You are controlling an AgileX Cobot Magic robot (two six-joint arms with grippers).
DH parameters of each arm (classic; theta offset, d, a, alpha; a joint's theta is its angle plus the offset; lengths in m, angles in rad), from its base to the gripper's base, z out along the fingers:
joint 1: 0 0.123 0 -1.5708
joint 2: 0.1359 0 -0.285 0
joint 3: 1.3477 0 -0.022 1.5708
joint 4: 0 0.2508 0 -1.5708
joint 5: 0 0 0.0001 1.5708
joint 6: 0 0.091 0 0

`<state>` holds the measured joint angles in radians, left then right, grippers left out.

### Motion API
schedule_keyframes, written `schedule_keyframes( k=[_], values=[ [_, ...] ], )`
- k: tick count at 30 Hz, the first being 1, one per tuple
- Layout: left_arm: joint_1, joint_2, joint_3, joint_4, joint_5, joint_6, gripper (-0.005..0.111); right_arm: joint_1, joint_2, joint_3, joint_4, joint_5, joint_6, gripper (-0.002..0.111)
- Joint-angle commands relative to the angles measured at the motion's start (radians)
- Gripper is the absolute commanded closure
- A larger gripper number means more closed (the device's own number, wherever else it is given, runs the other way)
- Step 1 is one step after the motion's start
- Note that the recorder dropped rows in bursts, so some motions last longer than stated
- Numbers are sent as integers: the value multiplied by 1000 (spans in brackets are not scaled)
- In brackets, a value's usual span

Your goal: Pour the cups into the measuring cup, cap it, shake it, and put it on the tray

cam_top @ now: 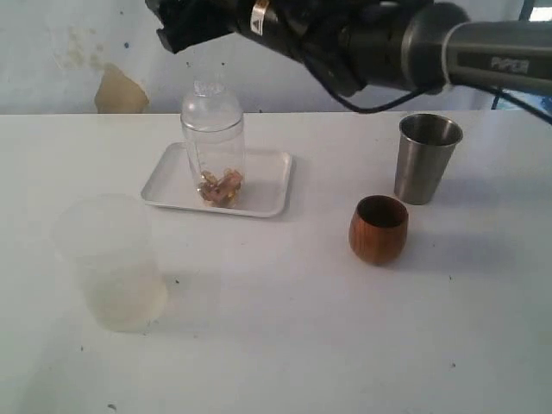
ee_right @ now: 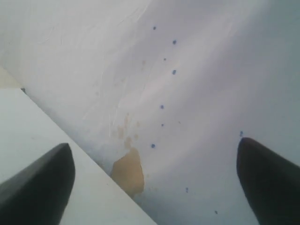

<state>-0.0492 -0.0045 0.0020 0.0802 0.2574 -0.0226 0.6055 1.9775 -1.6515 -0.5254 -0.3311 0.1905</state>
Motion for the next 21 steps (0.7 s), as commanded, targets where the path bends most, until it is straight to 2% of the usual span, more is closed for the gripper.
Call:
schedule_keyframes(
  k=[1, 3, 5, 7, 15, 21],
  values=[
    [2, 4, -2, -12, -2, 1, 3, 31, -111, 0, -6, 234, -3, 41],
    [2, 4, -2, -12, -2, 1, 3, 43, -152, 0, 2, 320, -3, 61],
    [2, 4, -2, -12, -2, 1, 3, 63, -196, 0, 14, 408, -1, 88],
    [2, 4, -2, -12, -2, 1, 3, 78, -236, 0, 25, 492, -1, 108],
    [2, 4, -2, -12, -2, 1, 3, 125, -442, 20, 61, 740, -12, 108],
    [2, 4, -2, -12, -2, 1, 3, 132, -691, 182, 61, 727, -12, 108]
  ],
)
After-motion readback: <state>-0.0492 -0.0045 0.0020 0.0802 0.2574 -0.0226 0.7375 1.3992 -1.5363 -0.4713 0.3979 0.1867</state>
